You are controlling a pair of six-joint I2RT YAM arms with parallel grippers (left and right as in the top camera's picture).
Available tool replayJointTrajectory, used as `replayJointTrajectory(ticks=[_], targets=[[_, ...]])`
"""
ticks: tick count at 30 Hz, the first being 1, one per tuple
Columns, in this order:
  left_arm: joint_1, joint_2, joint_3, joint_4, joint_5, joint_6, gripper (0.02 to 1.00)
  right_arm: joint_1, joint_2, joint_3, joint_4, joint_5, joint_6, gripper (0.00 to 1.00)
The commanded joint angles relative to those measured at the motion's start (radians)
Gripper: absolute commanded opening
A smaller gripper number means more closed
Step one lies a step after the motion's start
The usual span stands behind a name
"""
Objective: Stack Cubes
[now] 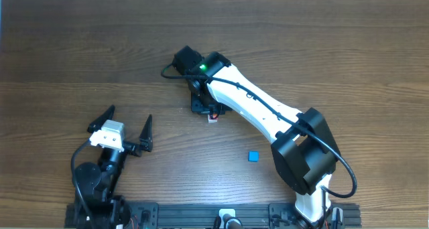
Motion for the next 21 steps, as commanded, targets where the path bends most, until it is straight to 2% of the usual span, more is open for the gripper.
replayJointTrajectory(ticks=[1,5,7,8,10,15,21], targets=[[0.002,-0.008,-0.006,0.002,0.007,0.018,1.0,-0.003,0.019,0.02,-0.001,0.018,0.01,0.318],[0.002,-0.008,-0.006,0.002,0.007,0.018,1.0,-0.003,0.019,0.02,0.0,0.018,0.01,0.454],[0.002,-0.008,-0.006,0.002,0.007,0.018,1.0,-0.003,0.019,0.02,-0.001,0.018,0.01,0.562],[0.002,-0.008,-0.006,0.002,0.007,0.018,1.0,-0.003,0.019,0.02,-0.001,0.021,0.01,0.752],[0.002,-0.008,-0.006,0.002,0.007,0.018,1.0,-0.003,0.019,0.02,-0.001,0.021,0.01,0.974],[0.002,-0.008,-0.006,0.002,0.007,0.018,1.0,-0.003,0.016,0.034,-0.011,0.024,-0.01,0.991],[0.002,-0.008,-0.006,0.002,0.007,0.018,1.0,0.016,-0.043,0.152,-0.155,0.025,-0.065,0.993]])
